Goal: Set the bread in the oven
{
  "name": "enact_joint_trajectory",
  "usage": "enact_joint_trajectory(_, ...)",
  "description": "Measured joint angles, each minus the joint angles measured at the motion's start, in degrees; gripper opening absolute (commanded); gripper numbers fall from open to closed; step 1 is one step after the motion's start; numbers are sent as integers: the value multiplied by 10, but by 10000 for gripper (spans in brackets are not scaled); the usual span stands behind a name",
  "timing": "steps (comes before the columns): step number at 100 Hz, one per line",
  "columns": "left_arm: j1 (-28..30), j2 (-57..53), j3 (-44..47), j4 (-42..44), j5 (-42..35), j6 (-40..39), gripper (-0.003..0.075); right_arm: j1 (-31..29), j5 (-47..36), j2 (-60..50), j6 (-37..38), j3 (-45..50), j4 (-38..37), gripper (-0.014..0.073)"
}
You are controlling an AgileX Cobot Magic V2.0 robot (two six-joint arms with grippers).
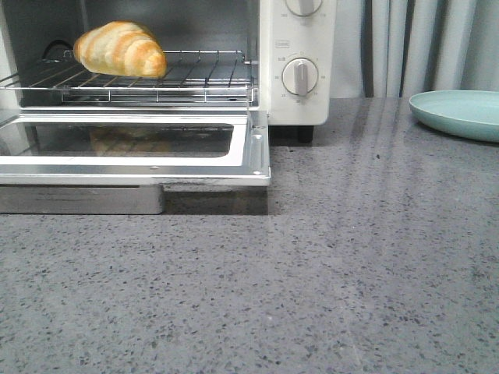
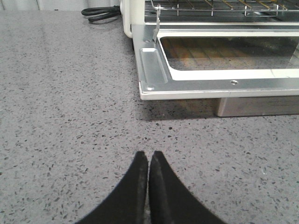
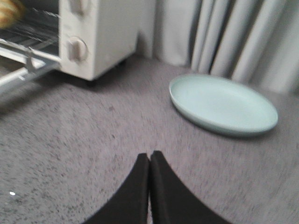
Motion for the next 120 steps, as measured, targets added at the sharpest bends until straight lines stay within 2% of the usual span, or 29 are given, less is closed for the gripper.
enact_joint_trajectory(18, 0, 0, 0, 0, 1, 0, -21, -120, -153, 0, 0, 135, 88, -49)
enact_joint_trajectory(31, 0, 0, 0, 0, 1, 0, -21, -155, -151, 0, -1, 140, 104, -49)
enact_joint_trajectory(46, 0, 0, 0, 0, 1, 0, -21, -159, -98, 0, -2, 140, 108, -49)
enact_joint_trajectory(120, 0, 0, 0, 0, 1, 0, -21, -159, -96, 0, -3, 139, 108, -49)
